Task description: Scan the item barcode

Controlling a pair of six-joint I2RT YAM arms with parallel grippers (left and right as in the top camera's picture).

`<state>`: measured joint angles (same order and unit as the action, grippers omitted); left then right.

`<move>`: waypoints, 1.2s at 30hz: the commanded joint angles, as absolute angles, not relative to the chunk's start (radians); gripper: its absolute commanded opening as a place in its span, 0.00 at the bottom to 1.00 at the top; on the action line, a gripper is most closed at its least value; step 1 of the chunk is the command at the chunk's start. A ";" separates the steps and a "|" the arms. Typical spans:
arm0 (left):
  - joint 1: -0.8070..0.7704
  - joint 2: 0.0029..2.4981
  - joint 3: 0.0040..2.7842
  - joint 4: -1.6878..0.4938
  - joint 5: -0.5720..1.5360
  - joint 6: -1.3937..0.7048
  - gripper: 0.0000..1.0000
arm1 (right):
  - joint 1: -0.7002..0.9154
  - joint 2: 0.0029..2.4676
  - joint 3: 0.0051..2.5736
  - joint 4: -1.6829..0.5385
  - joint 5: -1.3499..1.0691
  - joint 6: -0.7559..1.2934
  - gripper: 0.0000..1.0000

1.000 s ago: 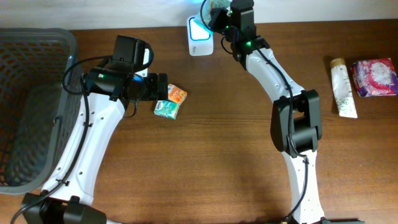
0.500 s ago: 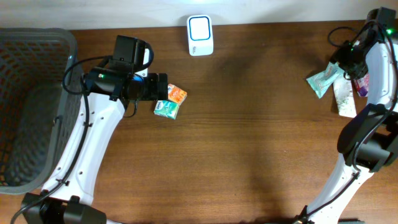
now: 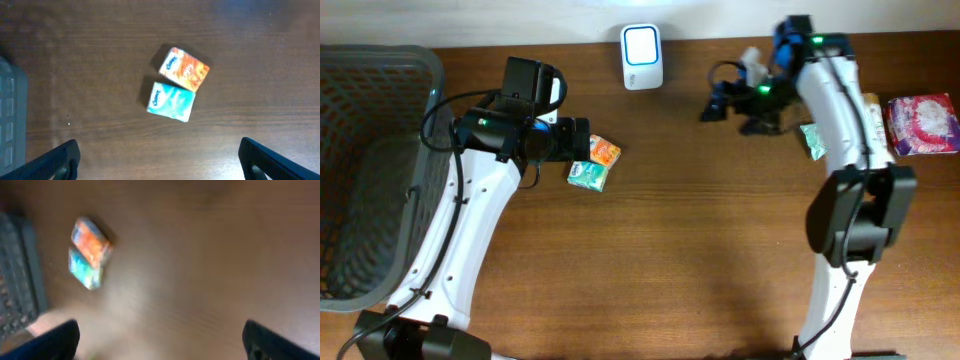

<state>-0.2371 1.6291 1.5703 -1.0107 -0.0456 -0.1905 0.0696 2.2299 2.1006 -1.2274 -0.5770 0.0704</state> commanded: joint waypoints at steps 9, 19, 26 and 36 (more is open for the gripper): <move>-0.237 1.627 1.572 -1.012 -0.049 -0.185 0.99 | 0.393 2.318 2.102 -0.706 -0.469 0.071 0.99; -0.237 1.627 1.572 -1.012 -0.049 -0.185 0.99 | 0.467 2.528 2.073 -0.690 -0.580 0.059 0.61; -0.237 1.626 1.572 -1.012 -0.049 -0.185 0.99 | 0.373 2.504 2.037 -0.990 -0.527 0.059 0.04; -0.237 1.626 1.572 -1.012 -0.049 -0.185 0.99 | 0.050 2.419 2.180 -1.533 -0.479 -0.055 0.36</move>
